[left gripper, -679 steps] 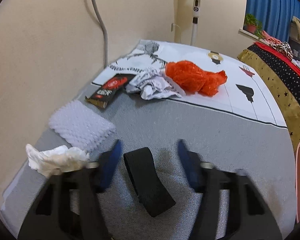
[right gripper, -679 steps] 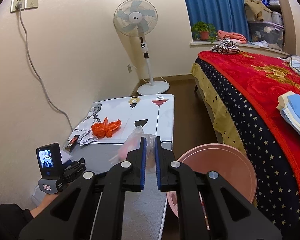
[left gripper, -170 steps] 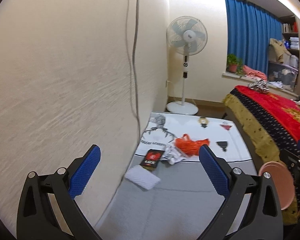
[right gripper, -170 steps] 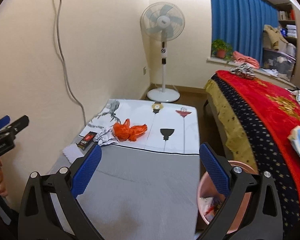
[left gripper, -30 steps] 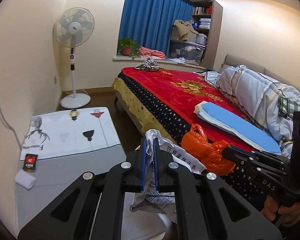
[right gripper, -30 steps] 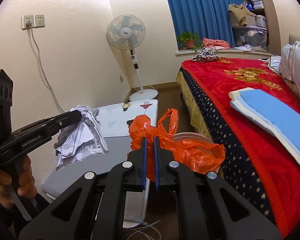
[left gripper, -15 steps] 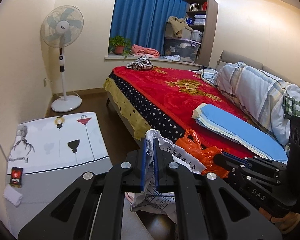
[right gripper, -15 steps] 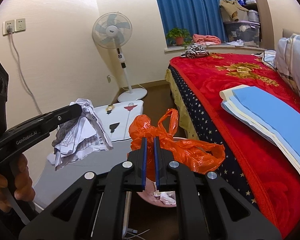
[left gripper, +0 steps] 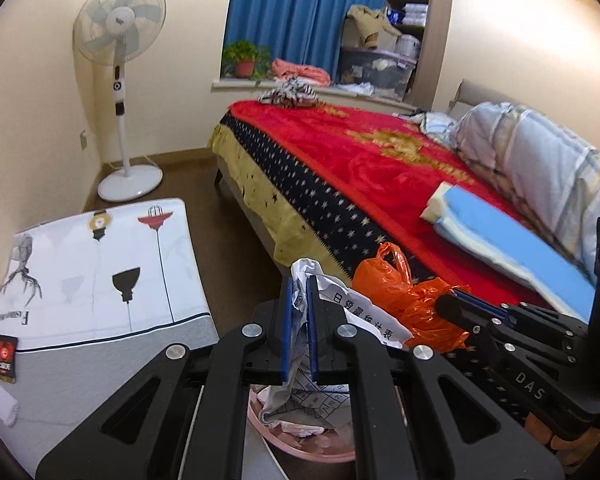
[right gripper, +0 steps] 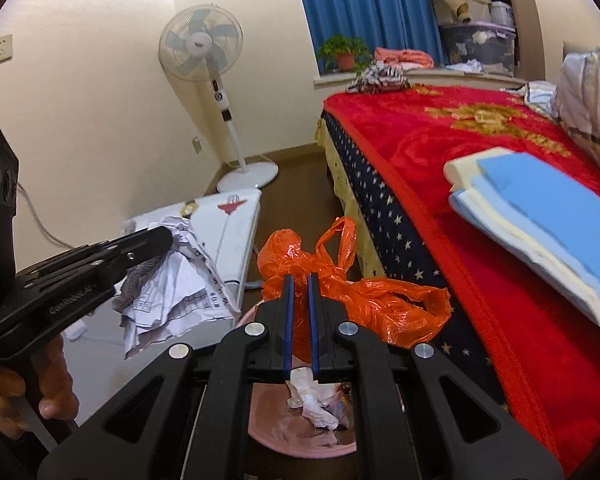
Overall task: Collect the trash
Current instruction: 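Carry both held items over the pink wastebasket, then open both grippers to drop the items into the wastebasket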
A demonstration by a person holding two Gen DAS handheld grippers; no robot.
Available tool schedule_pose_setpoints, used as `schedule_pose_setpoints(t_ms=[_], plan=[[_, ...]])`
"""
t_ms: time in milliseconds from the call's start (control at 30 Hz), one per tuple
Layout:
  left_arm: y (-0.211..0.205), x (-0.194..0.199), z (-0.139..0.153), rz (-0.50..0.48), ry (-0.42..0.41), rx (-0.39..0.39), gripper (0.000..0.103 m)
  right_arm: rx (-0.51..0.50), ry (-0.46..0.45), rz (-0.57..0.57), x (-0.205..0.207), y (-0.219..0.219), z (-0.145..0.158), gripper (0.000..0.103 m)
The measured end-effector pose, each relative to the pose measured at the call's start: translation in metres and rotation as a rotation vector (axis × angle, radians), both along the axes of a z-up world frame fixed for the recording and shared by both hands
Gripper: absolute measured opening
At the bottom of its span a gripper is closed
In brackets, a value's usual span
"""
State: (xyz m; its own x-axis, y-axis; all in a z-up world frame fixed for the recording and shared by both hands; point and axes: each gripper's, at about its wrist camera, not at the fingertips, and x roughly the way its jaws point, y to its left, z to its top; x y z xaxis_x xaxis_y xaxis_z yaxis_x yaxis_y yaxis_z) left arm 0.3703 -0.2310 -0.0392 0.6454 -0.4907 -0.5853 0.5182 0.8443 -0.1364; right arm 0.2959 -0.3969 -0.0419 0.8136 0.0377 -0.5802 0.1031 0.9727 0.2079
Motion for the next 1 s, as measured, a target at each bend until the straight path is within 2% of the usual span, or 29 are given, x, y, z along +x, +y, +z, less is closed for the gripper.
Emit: schedule_pose_setpoints(t_ms=[333, 533, 567, 600, 633, 667, 700, 733, 767, 867, 1000], plan=[[-0.024, 0.033, -0.068, -0.008, 0.094, 0.089, 0.007, -0.021, 0.147, -0.011, 0.041, -0.008, -0.068, 0.007], [-0.033, 0.044, -0.102, -0.018, 0.142, 0.138, 0.008, -0.033, 0.197, 0.001, 0.051, -0.008, -0.089, 0.01], [-0.033, 0.046, -0.106, -0.011, 0.153, 0.144, 0.012, -0.031, 0.204, 0.001, 0.052, -0.008, -0.092, 0.011], [-0.033, 0.049, -0.109, -0.005, 0.168, 0.148, 0.033, -0.026, 0.21, 0.0, 0.054, -0.009, -0.094, 0.013], [-0.032, 0.051, -0.112, 0.007, 0.183, 0.157, 0.069, -0.025, 0.22, -0.006, 0.055, -0.009, -0.097, 0.019], [-0.03, 0.051, -0.114, 0.038, 0.188, 0.171, 0.083, -0.036, 0.229, -0.023, 0.056, -0.009, -0.099, 0.04], [-0.026, 0.05, -0.114, 0.077, 0.169, 0.172, 0.091, -0.048, 0.226, -0.041, 0.055, -0.009, -0.1, 0.065], [-0.023, 0.048, -0.113, 0.098, 0.151, 0.167, 0.092, -0.057, 0.211, -0.071, 0.053, -0.01, -0.099, 0.073], [-0.019, 0.046, -0.113, 0.106, 0.144, 0.16, 0.092, -0.056, 0.206, -0.077, 0.052, -0.01, -0.098, 0.076], [-0.01, 0.042, -0.108, 0.118, 0.159, 0.184, 0.092, -0.049, 0.21, -0.071, 0.054, -0.008, -0.094, 0.081], [0.018, 0.024, -0.072, 0.156, 0.102, 0.169, 0.092, -0.059, 0.157, -0.048, 0.046, 0.003, -0.064, 0.086]])
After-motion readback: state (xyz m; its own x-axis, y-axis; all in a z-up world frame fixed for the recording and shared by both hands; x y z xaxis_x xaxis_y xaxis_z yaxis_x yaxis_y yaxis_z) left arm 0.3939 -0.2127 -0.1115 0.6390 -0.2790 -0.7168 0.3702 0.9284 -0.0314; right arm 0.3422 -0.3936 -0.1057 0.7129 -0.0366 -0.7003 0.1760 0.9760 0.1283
